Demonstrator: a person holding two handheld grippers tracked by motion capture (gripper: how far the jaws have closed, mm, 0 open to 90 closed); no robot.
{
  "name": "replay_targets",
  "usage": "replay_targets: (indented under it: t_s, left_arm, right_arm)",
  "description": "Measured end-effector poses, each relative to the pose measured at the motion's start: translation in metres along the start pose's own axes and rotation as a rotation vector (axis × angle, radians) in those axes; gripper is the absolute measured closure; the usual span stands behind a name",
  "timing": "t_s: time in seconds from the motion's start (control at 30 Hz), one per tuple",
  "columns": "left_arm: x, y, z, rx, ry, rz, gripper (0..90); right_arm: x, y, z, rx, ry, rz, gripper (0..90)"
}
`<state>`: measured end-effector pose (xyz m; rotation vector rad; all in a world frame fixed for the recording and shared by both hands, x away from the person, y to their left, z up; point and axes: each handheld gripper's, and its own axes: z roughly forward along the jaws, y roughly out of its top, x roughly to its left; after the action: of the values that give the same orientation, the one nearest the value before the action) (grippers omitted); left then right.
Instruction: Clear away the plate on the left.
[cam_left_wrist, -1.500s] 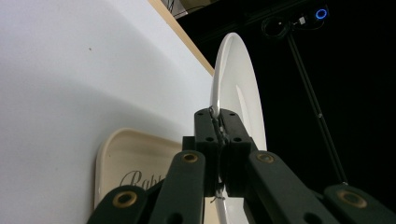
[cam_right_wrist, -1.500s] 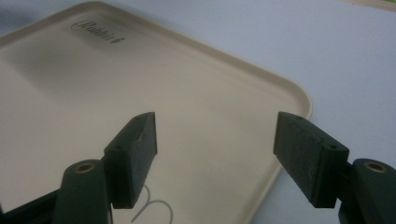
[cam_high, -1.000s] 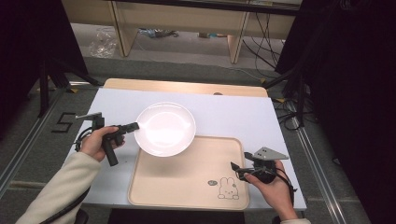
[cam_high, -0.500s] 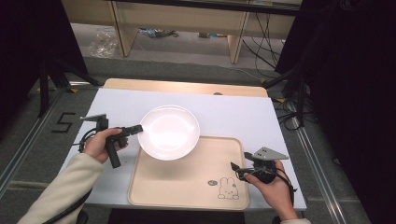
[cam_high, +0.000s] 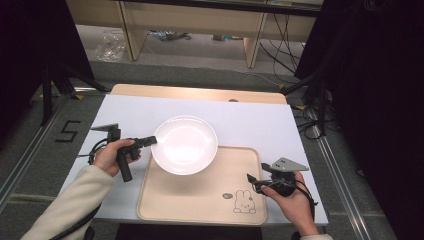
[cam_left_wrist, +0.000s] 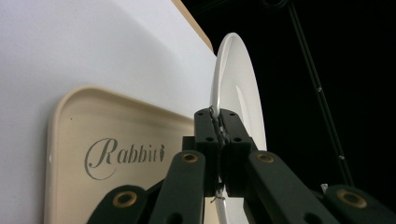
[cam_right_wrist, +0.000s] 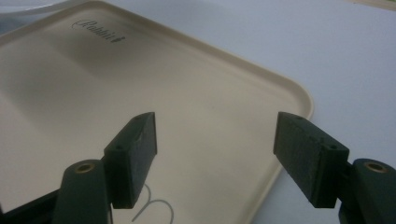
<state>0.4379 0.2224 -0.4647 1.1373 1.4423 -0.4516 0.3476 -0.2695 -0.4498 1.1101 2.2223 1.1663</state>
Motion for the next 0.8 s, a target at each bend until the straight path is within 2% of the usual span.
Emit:
replay_targets:
  t_s: [0.07,0.1,0.17,0.2,0.23,0.33,0.4,0.43,0.53,0.8]
  left_arm:
    - [0.001,-0.002,0.002,-0.009,-0.01,0.003,86.9]
    - [0.0,-0.001,0.002,0.011,0.004,0.001,86.9]
    - [0.0,-0.002,0.003,0.013,0.007,0.003,86.9]
    - [0.0,-0.004,0.004,0.001,-0.002,-0.01,86.9]
    - [0.0,-0.004,0.004,0.015,0.008,0.003,86.8]
    - [-0.001,-0.005,0.006,0.028,0.017,-0.008,86.8]
    - [0.0,-0.006,0.007,0.016,-0.004,-0.01,86.9]
    - [-0.001,-0.006,0.007,0.031,0.017,-0.01,86.9]
    - [-0.001,-0.007,0.008,0.04,0.024,-0.005,86.8]
    - [-0.001,-0.01,0.012,0.054,0.025,-0.008,86.9]
  right_arm:
    - [0.0,0.0,0.0,0.001,0.0,0.0,31.0]
    - [0.0,0.0,0.0,0.0,0.001,0.0,31.0]
    - [0.0,0.0,0.0,0.0,0.0,-0.001,31.0]
    - [0.0,0.0,0.0,-0.001,0.0,-0.002,31.0]
    - [0.0,0.0,0.0,0.003,0.003,0.004,31.0]
    - [0.0,0.0,0.0,0.0,0.001,-0.003,31.0]
    - [0.0,0.0,0.0,0.0,0.0,-0.001,31.0]
    - [0.0,0.0,0.0,0.0,0.0,-0.001,31.0]
    - [0.0,0.0,0.0,0.0,0.001,-0.001,31.0]
    - [0.0,0.0,0.0,0.0,0.001,0.0,31.0]
